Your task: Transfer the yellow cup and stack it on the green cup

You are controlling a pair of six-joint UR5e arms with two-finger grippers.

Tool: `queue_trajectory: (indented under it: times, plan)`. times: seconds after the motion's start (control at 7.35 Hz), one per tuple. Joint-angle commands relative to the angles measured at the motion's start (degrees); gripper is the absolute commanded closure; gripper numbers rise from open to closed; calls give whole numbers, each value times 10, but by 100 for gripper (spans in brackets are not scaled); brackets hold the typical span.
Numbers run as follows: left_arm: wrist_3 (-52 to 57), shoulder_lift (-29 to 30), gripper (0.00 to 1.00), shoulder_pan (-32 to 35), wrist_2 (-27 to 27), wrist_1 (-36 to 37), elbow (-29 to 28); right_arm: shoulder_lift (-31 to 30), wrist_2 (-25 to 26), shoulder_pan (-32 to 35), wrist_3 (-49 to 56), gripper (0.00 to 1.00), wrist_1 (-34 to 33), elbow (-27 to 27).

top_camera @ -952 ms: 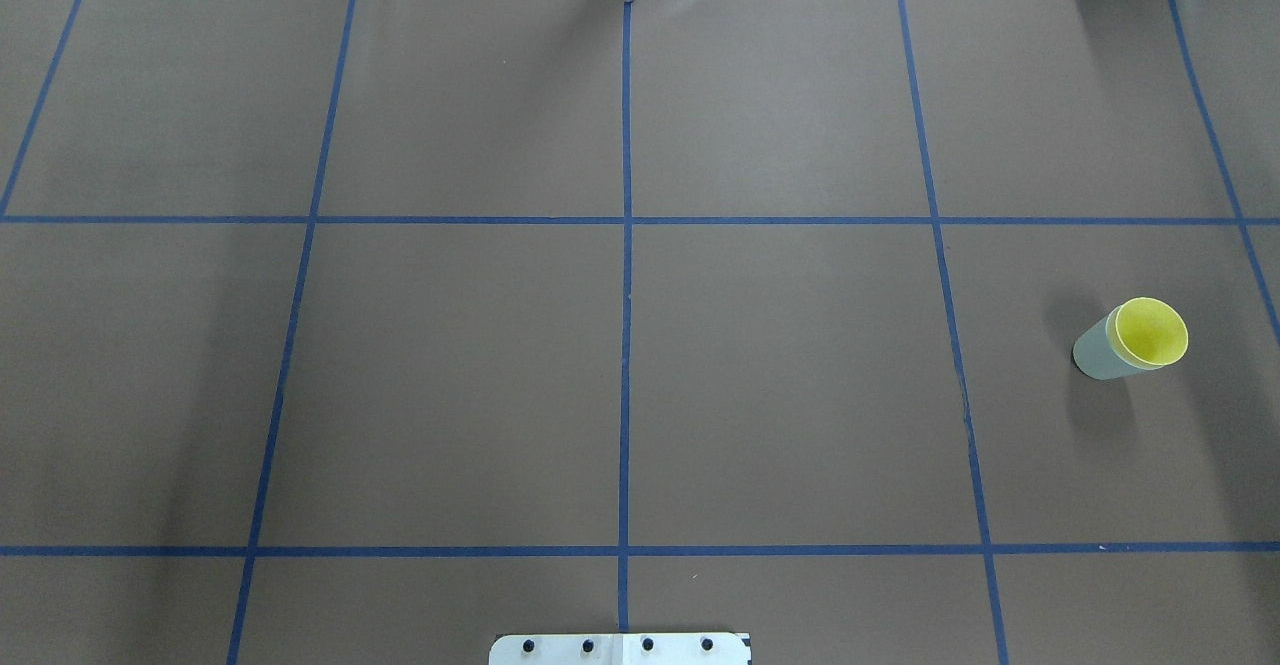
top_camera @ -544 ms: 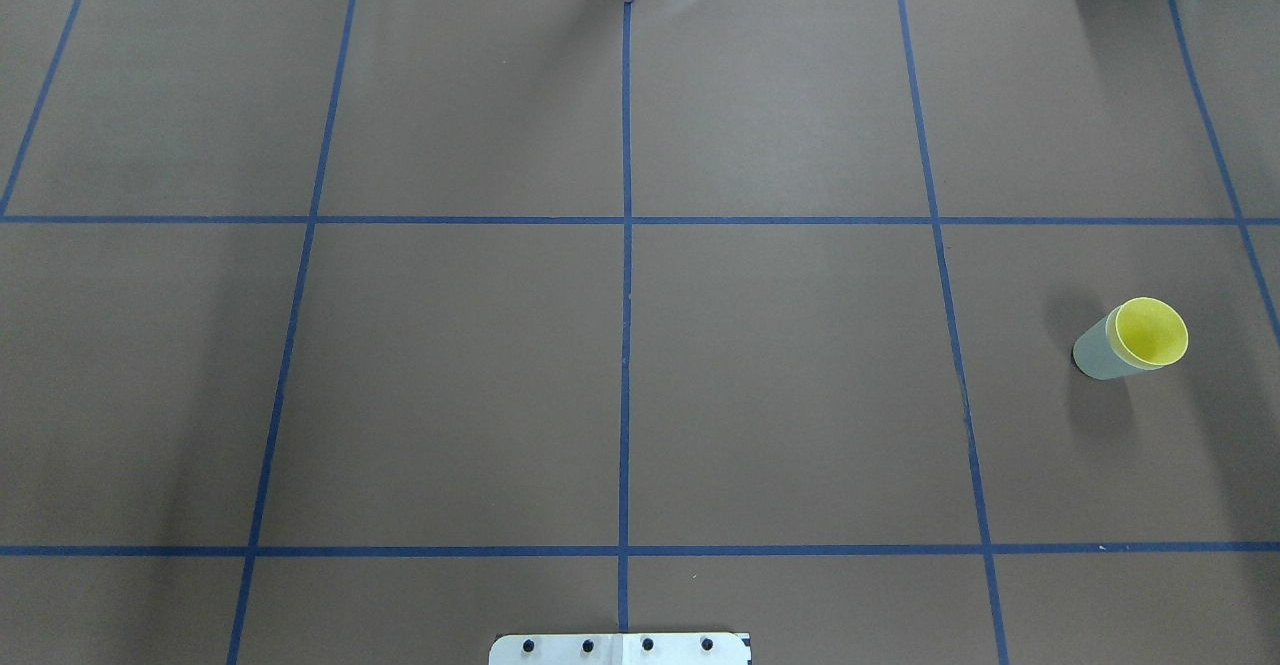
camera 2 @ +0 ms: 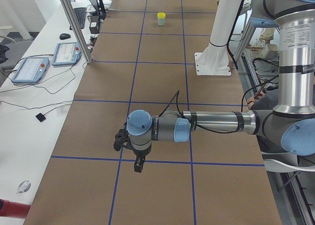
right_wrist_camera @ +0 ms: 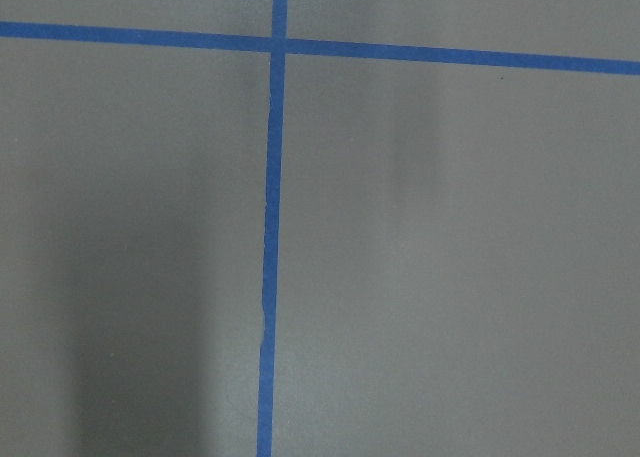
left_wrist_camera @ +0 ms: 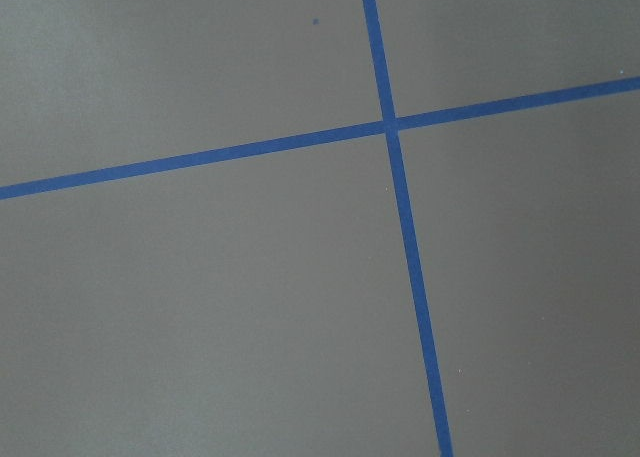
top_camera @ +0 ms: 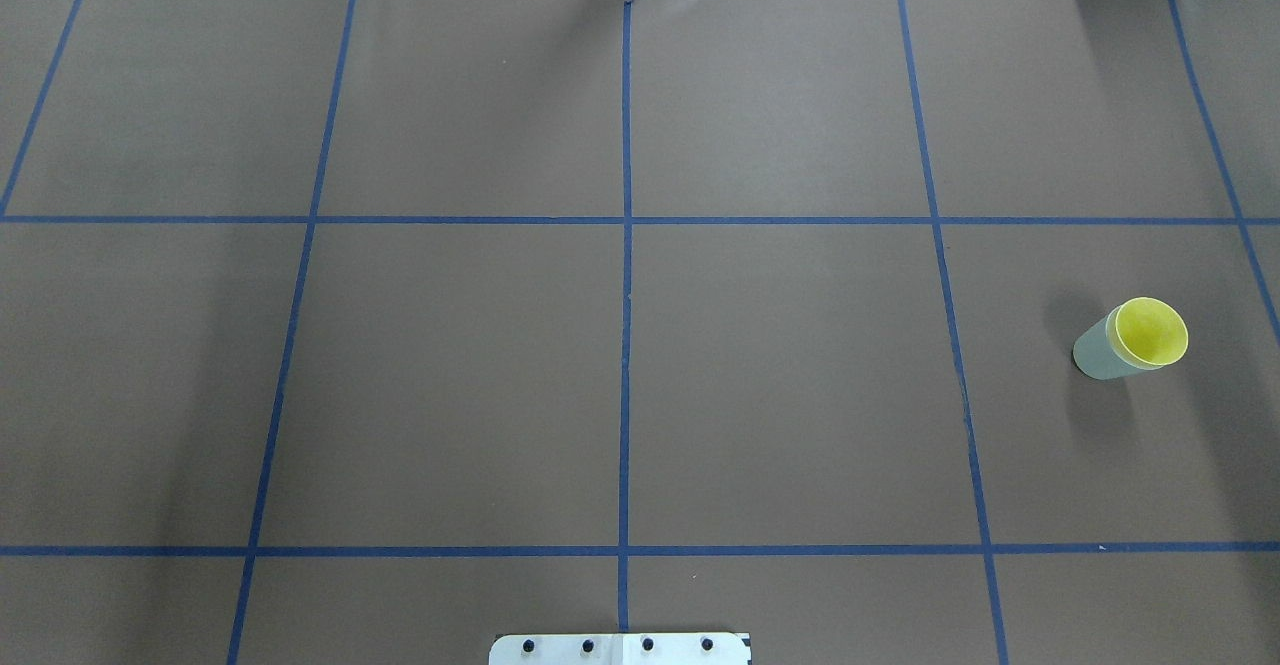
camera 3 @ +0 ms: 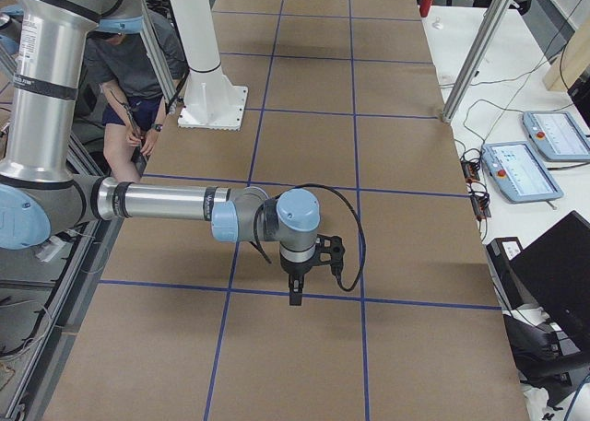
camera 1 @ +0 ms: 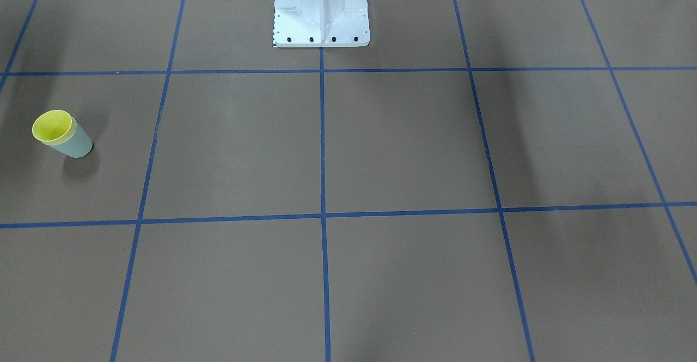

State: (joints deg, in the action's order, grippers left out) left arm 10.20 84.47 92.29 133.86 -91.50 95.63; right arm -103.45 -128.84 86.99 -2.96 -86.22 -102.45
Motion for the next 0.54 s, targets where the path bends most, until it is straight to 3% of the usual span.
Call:
queue_trajectory:
  times: [0.0,0.41]
  plan:
    - [0,-3,0,1,0,0,1,0,0,0,0,0,0,0]
    - [0,-6,0,0,0,0,14,0,2,0,1,0,1,0]
